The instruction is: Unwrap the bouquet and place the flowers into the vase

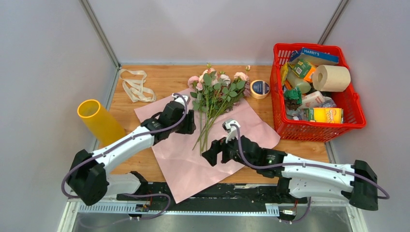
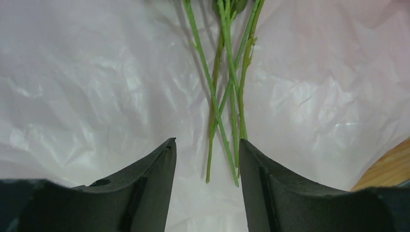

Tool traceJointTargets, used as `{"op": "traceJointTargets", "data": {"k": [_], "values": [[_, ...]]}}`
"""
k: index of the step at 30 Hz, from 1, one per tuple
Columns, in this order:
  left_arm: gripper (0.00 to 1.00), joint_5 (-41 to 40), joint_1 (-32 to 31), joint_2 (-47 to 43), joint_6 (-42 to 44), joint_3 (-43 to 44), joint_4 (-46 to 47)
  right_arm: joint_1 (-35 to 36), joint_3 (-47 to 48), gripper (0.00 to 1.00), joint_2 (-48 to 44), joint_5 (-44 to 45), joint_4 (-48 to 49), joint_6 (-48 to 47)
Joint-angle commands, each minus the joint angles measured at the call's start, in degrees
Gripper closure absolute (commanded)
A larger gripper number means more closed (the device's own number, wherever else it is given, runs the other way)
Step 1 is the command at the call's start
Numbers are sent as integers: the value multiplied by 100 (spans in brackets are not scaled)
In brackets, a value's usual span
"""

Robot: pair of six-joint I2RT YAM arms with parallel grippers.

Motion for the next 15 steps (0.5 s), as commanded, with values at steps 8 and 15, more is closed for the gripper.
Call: {"op": "traceJointTargets", "data": {"k": [8,15], "values": [[45,-440,27,1900,691,1718,676,29,-336,0,-1831,1539,-864,-111],[50,-160,27,2946,568,2369,1071,29,-556,0,-2218,1671,-882,-190]]}}
